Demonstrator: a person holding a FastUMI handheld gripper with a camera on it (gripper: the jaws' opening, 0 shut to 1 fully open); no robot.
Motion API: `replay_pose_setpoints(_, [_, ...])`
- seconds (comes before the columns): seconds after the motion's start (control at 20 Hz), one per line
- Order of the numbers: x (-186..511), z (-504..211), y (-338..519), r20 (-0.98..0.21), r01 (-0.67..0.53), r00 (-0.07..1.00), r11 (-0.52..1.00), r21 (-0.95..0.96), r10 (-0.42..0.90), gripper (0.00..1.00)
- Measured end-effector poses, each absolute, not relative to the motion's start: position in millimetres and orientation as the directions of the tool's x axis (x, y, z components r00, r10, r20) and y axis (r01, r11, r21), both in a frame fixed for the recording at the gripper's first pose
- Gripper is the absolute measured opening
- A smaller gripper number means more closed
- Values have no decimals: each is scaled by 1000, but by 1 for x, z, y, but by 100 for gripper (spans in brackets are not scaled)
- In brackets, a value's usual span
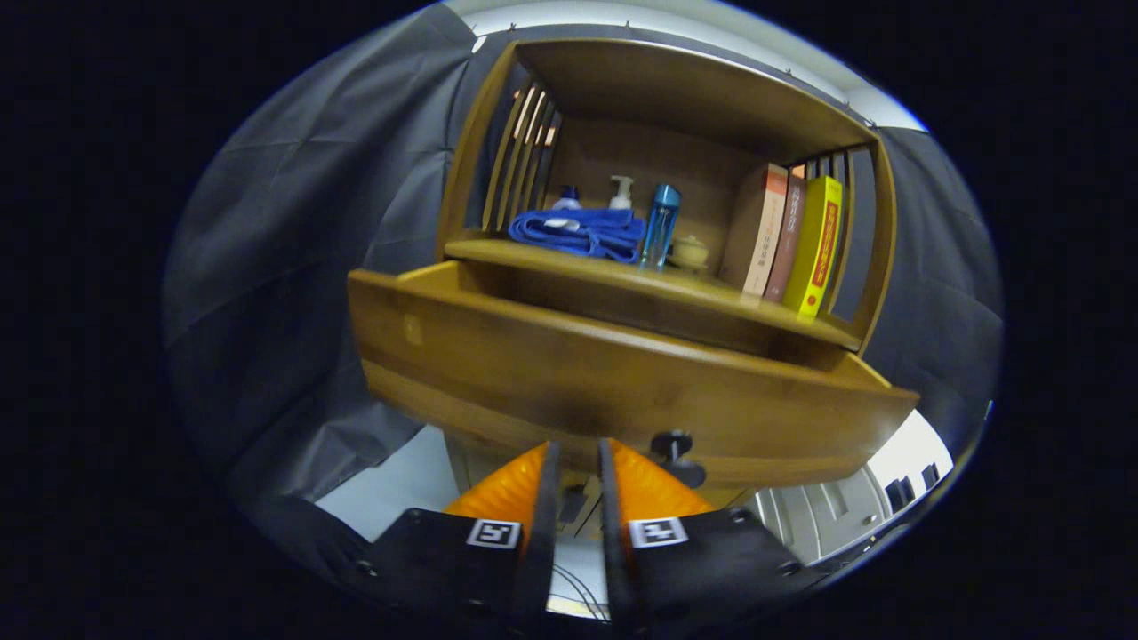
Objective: Pull open the drawer, take out the items inside it, and place them on the countertop above the cabinet.
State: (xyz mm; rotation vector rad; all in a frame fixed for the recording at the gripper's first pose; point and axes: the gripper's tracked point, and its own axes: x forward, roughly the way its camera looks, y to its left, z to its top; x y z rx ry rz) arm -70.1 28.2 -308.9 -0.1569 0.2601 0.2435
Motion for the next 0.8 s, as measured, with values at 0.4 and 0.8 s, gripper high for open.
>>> replay_pose_setpoints(0.4, [14, -230, -4, -307, -184, 940, 979, -90, 148, 95])
replay_pose_setpoints(0.8, [91, -319, -31, -633, -103, 773, 993, -54, 46, 96])
